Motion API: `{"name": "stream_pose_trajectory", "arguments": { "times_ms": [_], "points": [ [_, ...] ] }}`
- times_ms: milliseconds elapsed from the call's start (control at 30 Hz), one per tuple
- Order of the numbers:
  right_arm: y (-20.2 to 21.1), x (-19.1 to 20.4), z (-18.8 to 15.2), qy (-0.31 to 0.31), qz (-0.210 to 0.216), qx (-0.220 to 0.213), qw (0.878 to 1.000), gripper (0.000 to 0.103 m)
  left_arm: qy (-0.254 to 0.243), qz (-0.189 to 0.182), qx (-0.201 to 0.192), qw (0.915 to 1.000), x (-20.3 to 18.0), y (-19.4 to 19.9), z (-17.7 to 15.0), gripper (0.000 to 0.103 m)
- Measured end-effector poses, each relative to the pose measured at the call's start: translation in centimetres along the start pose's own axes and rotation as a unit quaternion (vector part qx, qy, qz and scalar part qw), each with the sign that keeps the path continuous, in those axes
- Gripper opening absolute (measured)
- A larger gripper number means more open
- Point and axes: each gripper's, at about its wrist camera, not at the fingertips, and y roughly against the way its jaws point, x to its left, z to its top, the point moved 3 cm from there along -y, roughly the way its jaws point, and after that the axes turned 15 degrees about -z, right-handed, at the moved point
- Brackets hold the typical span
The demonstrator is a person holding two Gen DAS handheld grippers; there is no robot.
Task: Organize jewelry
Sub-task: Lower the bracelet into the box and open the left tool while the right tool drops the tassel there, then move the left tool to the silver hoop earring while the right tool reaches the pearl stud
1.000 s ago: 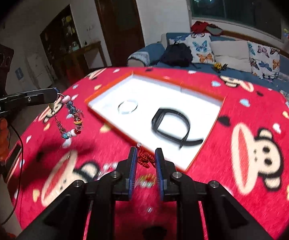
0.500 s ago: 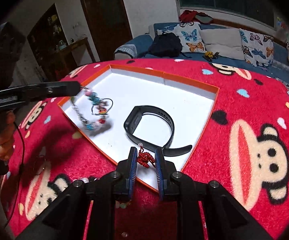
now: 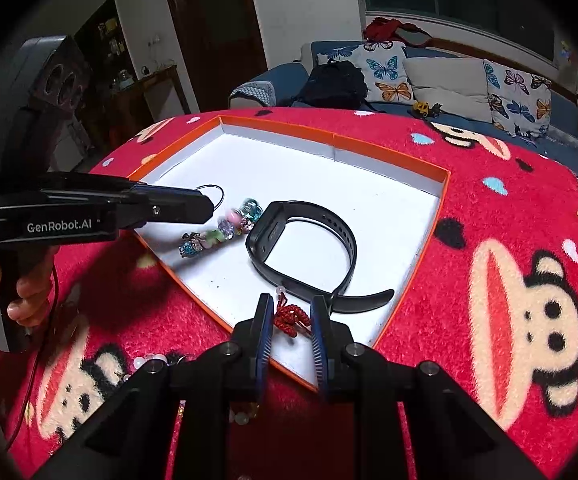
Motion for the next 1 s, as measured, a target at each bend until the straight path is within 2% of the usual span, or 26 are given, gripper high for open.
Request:
{"name": "stream_pose_trajectory", "arguments": {
  "times_ms": [67, 333, 500, 633, 667, 1000],
  "points": [
    [0.1, -0.1, -0.1, 0.000, -0.004, -0.003, 1.000, 0.027, -0.001, 0.005, -0.001, 1.0000, 0.1, 0.0, -0.1, 0.026],
    [1.2, -0.1, -0.4, 0.009, -0.021, -0.014, 1.000, 0.043, -0.008, 0.015, -0.007, 0.9998, -0.8, 1.9, -1.2, 0.027],
    [2.9, -0.3, -1.0, 0.004, -0.022, -0.025, 0.999, 0.046, -0.019, 0.030, -0.013, 0.9993, -2.3, 4.4, -2.6, 0.029],
    [3.9, -0.2, -1.4, 0.003, -0.018, -0.027, 0.999, 0.050, -0.023, 0.037, -0.023, 0.9988, -3.5, 6.7, -4.3, 0.045],
    [4.2, -0.1, -1.7, 0.004, -0.018, -0.028, 0.999, 0.051, -0.023, 0.038, -0.026, 0.9987, -3.7, 7.3, -4.7, 0.046],
    [5.7, 1.0, -6.1, 0.019, -0.011, -0.006, 1.000, 0.052, 0.008, 0.061, -0.045, 0.9971, -4.3, 12.0, -10.2, 0.048]
  ]
}}
